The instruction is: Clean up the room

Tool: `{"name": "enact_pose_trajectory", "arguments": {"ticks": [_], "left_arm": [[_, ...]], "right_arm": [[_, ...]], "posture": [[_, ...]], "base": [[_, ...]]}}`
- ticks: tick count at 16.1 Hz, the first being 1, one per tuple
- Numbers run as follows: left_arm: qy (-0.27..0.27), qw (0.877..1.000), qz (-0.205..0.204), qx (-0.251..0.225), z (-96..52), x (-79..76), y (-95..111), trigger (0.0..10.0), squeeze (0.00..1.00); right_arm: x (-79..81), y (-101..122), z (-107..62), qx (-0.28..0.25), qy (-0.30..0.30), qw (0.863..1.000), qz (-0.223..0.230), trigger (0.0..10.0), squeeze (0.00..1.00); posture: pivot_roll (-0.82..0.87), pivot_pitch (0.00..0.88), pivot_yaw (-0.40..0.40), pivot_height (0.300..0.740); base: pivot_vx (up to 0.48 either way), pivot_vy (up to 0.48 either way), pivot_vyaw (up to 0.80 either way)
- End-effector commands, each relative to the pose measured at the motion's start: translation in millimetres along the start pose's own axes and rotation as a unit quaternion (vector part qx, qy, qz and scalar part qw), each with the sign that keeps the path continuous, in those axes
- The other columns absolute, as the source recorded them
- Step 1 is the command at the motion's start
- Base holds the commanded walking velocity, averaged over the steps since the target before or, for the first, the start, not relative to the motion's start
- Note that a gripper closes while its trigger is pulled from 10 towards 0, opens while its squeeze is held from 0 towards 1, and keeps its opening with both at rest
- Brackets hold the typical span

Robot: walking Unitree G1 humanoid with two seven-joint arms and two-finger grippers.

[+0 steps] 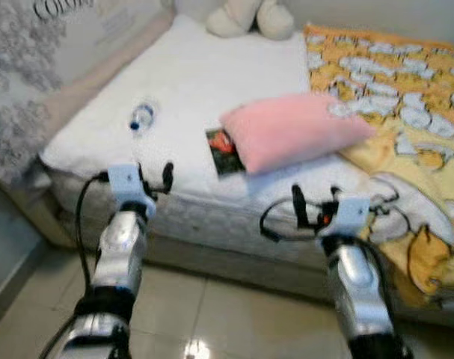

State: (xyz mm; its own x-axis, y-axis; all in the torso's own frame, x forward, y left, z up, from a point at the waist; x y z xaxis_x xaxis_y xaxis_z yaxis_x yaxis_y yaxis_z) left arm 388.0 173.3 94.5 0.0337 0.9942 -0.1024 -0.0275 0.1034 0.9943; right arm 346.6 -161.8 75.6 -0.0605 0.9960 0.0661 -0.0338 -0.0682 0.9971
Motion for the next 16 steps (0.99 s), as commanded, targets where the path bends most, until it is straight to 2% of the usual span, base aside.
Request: {"name": "enact_pose_trajectory", "arguments": {"ticks": [1, 2, 3, 4, 5, 8, 11, 16], "left_arm": [[-0.011, 1.0, -0.012, -0.008, 0.5, -8.2, 2.1, 10.0, 0.0], [-0.005, 1.0, -0.02, -0.014, -0.1, -5.2, 3.8, 10.0, 0.0], [0.003, 0.999, -0.026, -0.031, -1.0, -0.1, 10.6, 10.0, 0.0], [0.006, 0.999, -0.019, -0.039, -0.7, 0.9, 14.9, 10.0, 0.0], [0.004, 0.999, -0.018, -0.042, 0.8, -0.8, 18.1, 10.0, 0.0], [-0.009, 0.999, 0.008, -0.033, 9.8, -5.5, 21.2, 10.0, 0.0], [-0.018, 0.999, 0.018, -0.021, 13.2, -9.0, 18.8, 10.0, 0.0], [-0.029, 0.999, 0.026, -0.012, 13.6, -15.5, 13.8, 10.0, 0.0]], "right_arm": [[-12.8, -0.2, 2.2, 0.004, -0.024, 1.0, -0.016, 10.0, 0.0], [-13.7, 6.1, 4.3, -0.008, -0.029, 0.999, -0.019, 10.0, 0.0], [-16.9, 28.0, 7.3, -0.053, -0.04, 0.997, -0.04, 10.0, 0.0], [-20.4, 39.2, 9.7, -0.071, -0.048, 0.995, -0.049, 10.0, 0.0], [-22.9, 39.9, 12.3, -0.068, -0.053, 0.995, -0.051, 10.0, 0.0], [-27.4, 24.3, 17.7, -0.031, -0.067, 0.997, -0.02, 10.0, 0.0], [-28.4, 16.9, 15.3, -0.019, -0.074, 0.997, 0.0, 10.0, 0.0], [-25.6, 9.7, 14.7, -0.007, -0.064, 0.998, 0.001, 10.0, 0.0]], "posture": [[0.02, 0.0, -0.047, 0.74], [0.02, 0.0, -0.048, 0.74], [0.03, 0.0, -0.055, 0.74], [0.03, 0.0, -0.055, 0.74], [0.03, 0.0, -0.053, 0.74], [0.02, 0.0, -0.043, 0.74], [0.01, 0.0, -0.038, 0.74], [0.02, 0.0, -0.039, 0.74]], "base": [[0.352, 0.326, 0.0], [0.349, 0.33, 0.0], [0.349, 0.326, 0.0], [0.349, 0.33, 0.0], [0.349, 0.33, 0.0], [0.375, 0.298, 0.0], [0.449, 0.0, 0.0], [0.474, 0.0, 0.0]]}}
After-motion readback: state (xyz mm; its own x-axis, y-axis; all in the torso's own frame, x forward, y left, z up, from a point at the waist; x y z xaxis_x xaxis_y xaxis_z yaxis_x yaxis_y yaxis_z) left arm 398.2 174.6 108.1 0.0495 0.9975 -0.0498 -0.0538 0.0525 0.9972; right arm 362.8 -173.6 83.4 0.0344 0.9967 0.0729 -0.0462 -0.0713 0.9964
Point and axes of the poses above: a point about 5 cm out from each wrist's last joint towards the gripper, its own z axis pointing out of the wrist towards the gripper, its own y axis along the axis of the wrist's last joint, x = y × z, the point moved 6 cm from there along z, pointing out of the wrist towards the gripper
